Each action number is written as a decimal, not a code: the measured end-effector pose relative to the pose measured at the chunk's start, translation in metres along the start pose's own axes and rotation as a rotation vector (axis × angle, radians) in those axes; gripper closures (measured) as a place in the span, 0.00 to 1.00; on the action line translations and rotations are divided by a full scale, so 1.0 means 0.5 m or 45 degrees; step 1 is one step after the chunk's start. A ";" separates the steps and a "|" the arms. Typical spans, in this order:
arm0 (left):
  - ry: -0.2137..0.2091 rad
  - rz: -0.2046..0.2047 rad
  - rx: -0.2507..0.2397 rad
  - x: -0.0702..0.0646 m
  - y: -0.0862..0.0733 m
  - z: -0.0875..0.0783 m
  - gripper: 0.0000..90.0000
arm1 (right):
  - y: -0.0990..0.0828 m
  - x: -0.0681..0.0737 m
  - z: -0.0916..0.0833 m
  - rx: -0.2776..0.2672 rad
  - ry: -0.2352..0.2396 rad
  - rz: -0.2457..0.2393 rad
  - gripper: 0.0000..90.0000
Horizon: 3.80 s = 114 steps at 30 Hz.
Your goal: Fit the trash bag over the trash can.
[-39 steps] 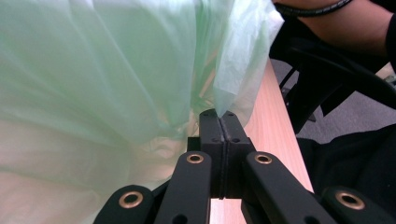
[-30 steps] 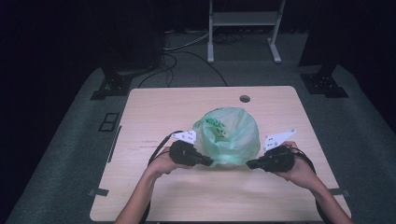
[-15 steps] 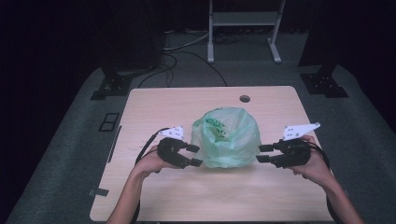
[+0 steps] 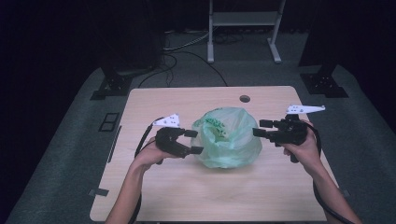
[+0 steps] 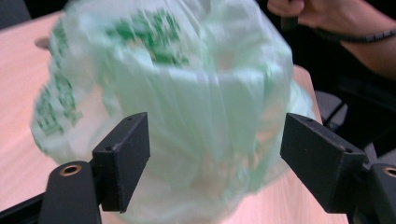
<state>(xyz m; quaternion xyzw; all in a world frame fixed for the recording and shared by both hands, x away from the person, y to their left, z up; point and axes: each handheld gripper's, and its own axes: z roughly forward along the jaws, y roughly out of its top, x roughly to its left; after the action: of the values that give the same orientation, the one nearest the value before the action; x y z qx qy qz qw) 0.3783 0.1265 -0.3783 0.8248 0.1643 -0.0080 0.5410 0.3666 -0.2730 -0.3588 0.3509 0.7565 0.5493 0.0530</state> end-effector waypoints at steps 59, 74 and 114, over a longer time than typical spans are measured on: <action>0.365 -0.153 -0.144 0.040 0.056 0.026 1.00 | -0.058 0.002 -0.003 0.167 0.134 -0.206 0.54; 0.348 -0.218 -0.141 0.051 0.037 0.042 0.95 | -0.068 0.027 0.036 0.370 0.055 -0.262 1.00; 0.384 -0.206 -0.132 -0.007 -0.050 -0.033 0.30 | 0.045 0.102 -0.012 0.221 0.095 -0.352 0.77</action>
<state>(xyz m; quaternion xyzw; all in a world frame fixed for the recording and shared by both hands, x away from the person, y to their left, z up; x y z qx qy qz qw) 0.3654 0.1493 -0.3933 0.7717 0.3094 0.0808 0.5498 0.3361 -0.2441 -0.3214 0.2262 0.8437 0.4819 0.0693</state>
